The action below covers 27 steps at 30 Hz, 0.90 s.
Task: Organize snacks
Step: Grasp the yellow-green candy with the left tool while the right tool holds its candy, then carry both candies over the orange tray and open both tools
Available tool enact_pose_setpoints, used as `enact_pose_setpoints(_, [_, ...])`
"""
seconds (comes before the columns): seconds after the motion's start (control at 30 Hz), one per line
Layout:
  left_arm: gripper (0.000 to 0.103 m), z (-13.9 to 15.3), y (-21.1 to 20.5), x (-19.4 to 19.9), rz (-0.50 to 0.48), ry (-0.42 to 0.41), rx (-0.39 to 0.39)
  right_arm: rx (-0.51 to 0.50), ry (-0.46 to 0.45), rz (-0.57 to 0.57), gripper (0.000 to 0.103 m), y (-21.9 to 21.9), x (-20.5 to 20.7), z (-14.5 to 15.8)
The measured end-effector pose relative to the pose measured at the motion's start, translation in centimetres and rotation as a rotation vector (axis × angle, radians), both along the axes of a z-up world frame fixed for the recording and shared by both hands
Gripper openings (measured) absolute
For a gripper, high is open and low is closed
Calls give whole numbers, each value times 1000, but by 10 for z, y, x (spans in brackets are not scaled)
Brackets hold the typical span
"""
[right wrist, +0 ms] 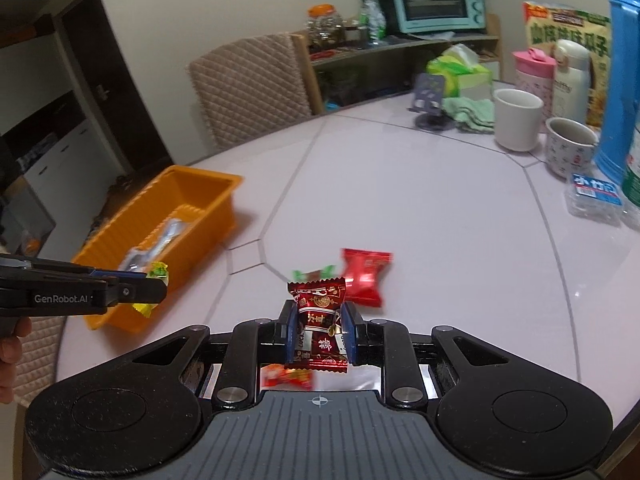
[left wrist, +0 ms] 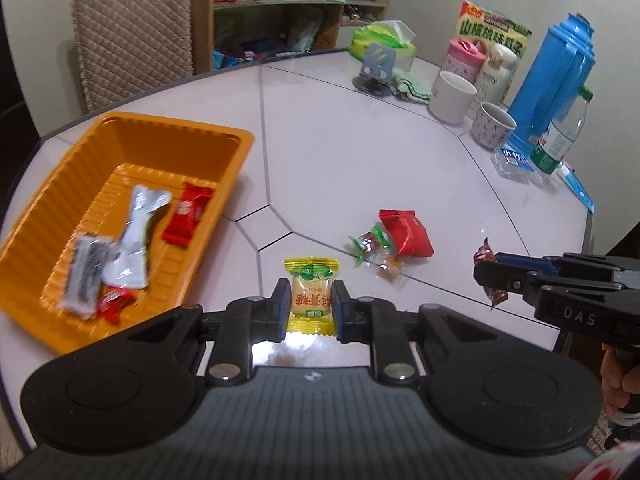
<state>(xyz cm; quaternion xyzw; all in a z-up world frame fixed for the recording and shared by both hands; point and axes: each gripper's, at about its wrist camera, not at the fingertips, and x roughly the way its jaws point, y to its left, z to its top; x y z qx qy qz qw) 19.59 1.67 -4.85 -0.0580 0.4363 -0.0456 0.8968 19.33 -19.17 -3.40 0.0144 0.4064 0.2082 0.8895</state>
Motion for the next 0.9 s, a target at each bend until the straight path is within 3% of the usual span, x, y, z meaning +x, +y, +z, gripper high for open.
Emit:
enact_pose_setpoints(0.5, [19,24,89,-65,147,-24,17,62,55,199,24,105,-37,2])
enact_pose_setpoints(0.9, [19,36,173,-62,191,-66,87,99,46,241,24,190,-27,-3])
